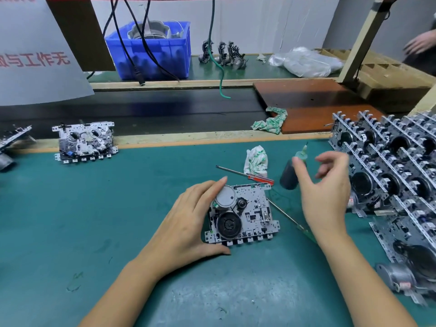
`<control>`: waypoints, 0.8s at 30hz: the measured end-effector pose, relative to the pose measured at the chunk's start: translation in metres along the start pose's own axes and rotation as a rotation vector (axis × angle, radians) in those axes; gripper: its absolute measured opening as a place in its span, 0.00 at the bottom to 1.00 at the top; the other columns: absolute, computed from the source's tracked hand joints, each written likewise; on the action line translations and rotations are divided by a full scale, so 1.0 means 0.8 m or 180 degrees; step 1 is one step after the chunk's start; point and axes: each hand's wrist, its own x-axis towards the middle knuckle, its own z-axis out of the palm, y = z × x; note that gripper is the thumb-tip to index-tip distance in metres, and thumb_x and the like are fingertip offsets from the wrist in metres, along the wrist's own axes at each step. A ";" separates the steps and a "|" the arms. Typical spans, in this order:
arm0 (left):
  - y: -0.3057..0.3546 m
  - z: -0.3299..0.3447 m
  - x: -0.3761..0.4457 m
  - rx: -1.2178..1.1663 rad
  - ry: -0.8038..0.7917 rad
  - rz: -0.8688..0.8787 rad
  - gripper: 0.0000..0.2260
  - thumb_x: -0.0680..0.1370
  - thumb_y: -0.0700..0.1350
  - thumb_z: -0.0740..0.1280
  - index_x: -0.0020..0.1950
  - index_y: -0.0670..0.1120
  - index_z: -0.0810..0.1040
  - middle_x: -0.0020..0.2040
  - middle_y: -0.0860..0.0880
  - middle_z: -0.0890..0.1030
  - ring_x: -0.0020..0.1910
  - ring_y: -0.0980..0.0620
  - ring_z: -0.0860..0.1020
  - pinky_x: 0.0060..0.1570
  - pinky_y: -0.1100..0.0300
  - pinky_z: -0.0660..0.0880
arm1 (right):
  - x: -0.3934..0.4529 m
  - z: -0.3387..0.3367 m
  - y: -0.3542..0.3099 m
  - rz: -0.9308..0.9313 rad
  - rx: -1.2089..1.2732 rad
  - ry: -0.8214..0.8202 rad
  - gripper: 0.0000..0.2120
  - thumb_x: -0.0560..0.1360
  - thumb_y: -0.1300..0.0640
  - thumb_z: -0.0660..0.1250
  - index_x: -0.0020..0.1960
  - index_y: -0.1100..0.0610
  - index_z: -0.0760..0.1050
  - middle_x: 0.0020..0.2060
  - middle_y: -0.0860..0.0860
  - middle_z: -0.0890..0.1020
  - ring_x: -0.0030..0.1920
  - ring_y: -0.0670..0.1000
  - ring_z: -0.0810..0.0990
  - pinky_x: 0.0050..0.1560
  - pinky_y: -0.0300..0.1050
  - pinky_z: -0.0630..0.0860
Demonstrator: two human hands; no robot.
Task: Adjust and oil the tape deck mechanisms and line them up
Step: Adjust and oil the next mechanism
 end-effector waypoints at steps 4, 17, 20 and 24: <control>0.000 0.004 -0.002 -0.0187 -0.0023 -0.0231 0.53 0.61 0.70 0.71 0.76 0.63 0.41 0.68 0.63 0.59 0.68 0.65 0.59 0.67 0.69 0.54 | 0.012 0.008 0.023 0.0802 0.0033 -0.0662 0.29 0.69 0.55 0.75 0.63 0.58 0.63 0.57 0.53 0.71 0.56 0.50 0.70 0.55 0.41 0.65; -0.006 0.013 -0.001 -0.0518 -0.0117 -0.0576 0.54 0.58 0.72 0.70 0.69 0.72 0.33 0.62 0.78 0.53 0.61 0.74 0.56 0.60 0.79 0.51 | -0.012 -0.012 -0.057 0.1115 0.2874 -0.0954 0.10 0.68 0.53 0.72 0.48 0.54 0.76 0.35 0.46 0.80 0.28 0.42 0.71 0.33 0.36 0.74; -0.006 0.013 -0.001 -0.0523 -0.0119 -0.0607 0.54 0.58 0.71 0.71 0.70 0.68 0.34 0.62 0.73 0.56 0.63 0.70 0.58 0.60 0.79 0.51 | -0.033 -0.005 -0.081 0.1649 0.3702 -0.1063 0.12 0.67 0.48 0.70 0.43 0.56 0.76 0.33 0.49 0.79 0.27 0.43 0.71 0.26 0.34 0.70; -0.006 0.016 -0.003 -0.0490 -0.0096 -0.0687 0.57 0.58 0.69 0.74 0.71 0.61 0.36 0.68 0.60 0.62 0.68 0.62 0.59 0.64 0.70 0.54 | -0.067 0.021 -0.092 0.1739 0.3016 -0.0859 0.18 0.67 0.42 0.69 0.41 0.57 0.70 0.25 0.48 0.77 0.24 0.45 0.74 0.19 0.33 0.64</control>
